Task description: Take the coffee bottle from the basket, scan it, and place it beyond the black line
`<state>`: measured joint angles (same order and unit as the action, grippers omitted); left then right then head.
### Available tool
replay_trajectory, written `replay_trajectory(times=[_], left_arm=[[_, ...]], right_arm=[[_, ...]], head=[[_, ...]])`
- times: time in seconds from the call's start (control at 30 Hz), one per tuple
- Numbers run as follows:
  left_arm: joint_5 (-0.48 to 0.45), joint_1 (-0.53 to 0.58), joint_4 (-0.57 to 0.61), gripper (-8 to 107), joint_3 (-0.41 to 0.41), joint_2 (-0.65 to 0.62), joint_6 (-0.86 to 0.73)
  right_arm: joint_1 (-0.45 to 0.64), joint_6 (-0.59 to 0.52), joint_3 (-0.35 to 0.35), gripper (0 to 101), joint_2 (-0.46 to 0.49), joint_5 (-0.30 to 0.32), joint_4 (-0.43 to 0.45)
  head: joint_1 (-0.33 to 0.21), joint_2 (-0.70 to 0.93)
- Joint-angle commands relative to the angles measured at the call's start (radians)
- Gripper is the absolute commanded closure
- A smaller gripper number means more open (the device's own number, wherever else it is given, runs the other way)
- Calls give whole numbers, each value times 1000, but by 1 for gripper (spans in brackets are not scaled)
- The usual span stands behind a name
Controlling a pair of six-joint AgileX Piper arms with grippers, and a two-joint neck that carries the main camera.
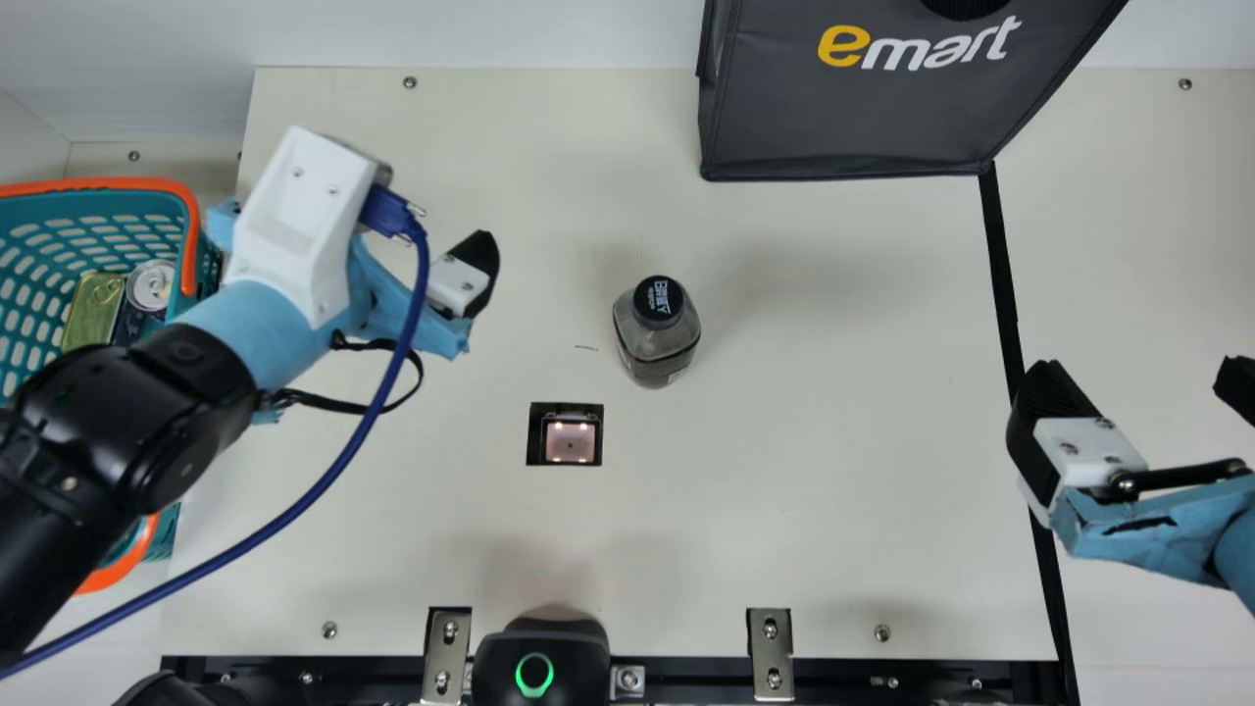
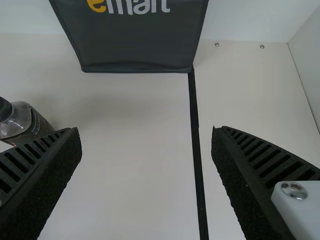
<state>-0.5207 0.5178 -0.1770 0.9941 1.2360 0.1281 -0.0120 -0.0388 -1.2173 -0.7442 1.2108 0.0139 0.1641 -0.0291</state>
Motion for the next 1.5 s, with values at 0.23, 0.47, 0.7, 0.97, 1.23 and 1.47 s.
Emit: replay_trajectory(times=[0.23, 0.47, 0.7, 0.97, 1.23, 1.47], left_arm=[[-36, -89, 2, 9, -19, -57, -1], [-59, -163, 24, 9, -29, -93, -24], [-82, -230, 41, 9, -37, -128, -45], [-110, -303, 47, 9, -39, -161, -52], [-144, -359, 32, 9, -39, -189, -34], [-170, -389, -7, 9, -41, -212, 12]], right_arm=[[0, 0, 0, 10, 0, 0, 0], [0, 0, 0, 10, 0, 0, 0], [0, 0, 0, 10, 0, 0, 0], [0, 0, 0, 10, 0, 0, 0], [0, 0, 0, 10, 0, 0, 0], [0, 0, 0, 10, 0, 0, 0]], head=[[-26, 2], [-26, 2], [-26, 2], [-26, 2], [-26, 2], [-26, 2]])
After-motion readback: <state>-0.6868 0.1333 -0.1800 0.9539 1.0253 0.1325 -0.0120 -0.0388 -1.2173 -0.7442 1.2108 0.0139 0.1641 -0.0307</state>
